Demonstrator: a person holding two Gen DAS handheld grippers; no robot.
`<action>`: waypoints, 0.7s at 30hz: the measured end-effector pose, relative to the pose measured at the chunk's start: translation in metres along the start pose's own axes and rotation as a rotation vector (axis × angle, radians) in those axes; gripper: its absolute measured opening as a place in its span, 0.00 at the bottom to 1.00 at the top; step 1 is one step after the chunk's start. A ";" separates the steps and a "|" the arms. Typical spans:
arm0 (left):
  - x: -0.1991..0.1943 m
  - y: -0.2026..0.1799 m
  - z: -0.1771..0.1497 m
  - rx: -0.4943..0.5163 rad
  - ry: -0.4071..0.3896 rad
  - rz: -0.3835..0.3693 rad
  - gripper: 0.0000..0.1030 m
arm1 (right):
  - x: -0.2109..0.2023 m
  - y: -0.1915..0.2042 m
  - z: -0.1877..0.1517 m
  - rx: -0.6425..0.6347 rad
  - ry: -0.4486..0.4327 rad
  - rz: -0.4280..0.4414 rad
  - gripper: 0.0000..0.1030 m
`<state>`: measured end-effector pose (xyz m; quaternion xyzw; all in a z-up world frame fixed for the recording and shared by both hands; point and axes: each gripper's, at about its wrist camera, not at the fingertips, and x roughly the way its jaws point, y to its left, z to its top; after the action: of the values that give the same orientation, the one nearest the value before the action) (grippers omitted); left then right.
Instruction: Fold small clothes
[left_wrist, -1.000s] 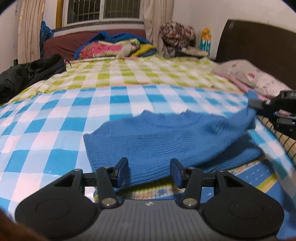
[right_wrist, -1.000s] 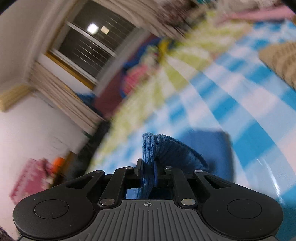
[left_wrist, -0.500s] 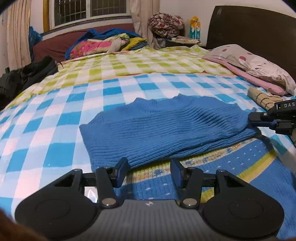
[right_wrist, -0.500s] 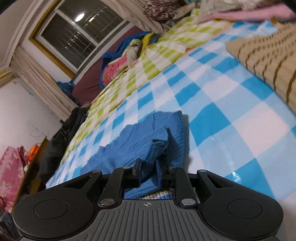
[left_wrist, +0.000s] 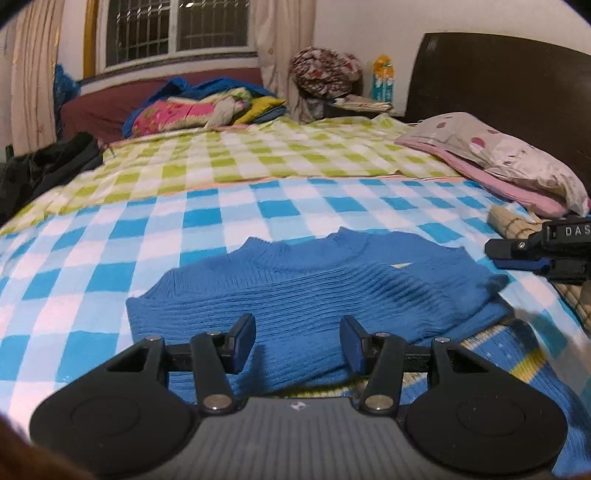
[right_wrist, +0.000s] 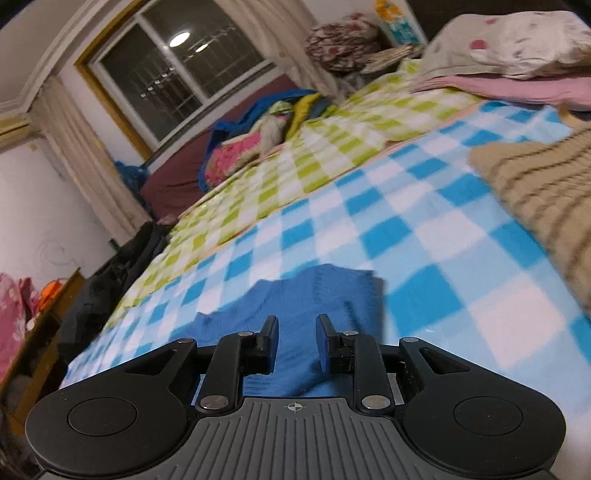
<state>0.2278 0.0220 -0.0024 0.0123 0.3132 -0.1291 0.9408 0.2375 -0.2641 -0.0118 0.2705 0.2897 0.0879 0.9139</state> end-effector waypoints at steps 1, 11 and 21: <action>0.005 0.002 0.000 -0.014 0.009 0.007 0.53 | 0.010 0.005 -0.001 -0.015 0.025 0.014 0.23; 0.019 0.008 -0.011 -0.012 0.037 0.043 0.57 | 0.047 0.016 -0.022 -0.136 0.134 -0.016 0.17; 0.013 0.009 0.010 -0.044 -0.033 0.049 0.57 | 0.052 0.061 -0.007 -0.237 0.078 0.014 0.23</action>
<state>0.2456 0.0271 -0.0029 -0.0030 0.3000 -0.0992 0.9488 0.2759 -0.1930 -0.0083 0.1590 0.3107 0.1383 0.9269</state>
